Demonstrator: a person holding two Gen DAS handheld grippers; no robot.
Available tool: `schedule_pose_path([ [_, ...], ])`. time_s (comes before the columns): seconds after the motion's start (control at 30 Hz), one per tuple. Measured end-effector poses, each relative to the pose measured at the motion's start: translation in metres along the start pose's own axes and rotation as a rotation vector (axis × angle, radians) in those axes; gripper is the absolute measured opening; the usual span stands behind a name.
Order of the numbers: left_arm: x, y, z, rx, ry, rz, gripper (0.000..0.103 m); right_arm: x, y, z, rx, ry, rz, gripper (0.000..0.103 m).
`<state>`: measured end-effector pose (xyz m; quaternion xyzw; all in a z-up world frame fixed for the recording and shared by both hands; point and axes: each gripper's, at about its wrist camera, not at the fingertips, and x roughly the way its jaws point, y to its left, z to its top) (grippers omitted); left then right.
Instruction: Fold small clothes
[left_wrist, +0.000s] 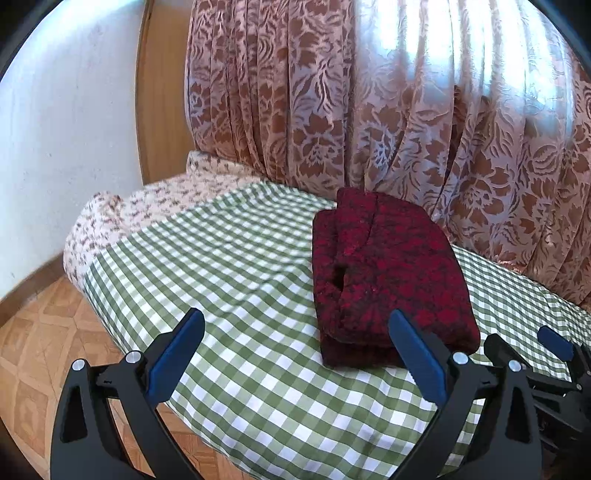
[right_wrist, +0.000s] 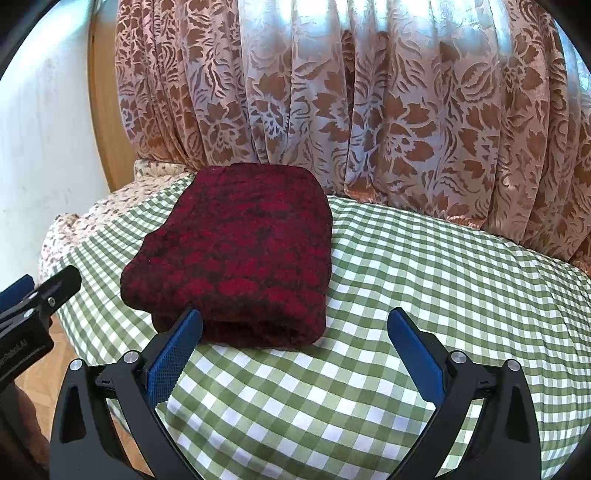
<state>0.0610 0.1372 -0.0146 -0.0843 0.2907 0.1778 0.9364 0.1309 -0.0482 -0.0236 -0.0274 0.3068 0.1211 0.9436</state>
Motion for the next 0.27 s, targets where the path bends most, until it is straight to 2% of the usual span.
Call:
schedule_pose_path([
  [0.1, 0.0059, 0.0023, -0.004, -0.014, 0.018, 0.017, 0.101, 0.0008, -0.0001, -0.0007, 0.003, 0.001, -0.001, 0.099],
  [0.27, 0.0056, -0.0001, -0.0093, -0.006, 0.005, 0.014, 0.101, 0.0007, -0.0024, -0.0012, 0.018, -0.001, -0.021, 0.099],
])
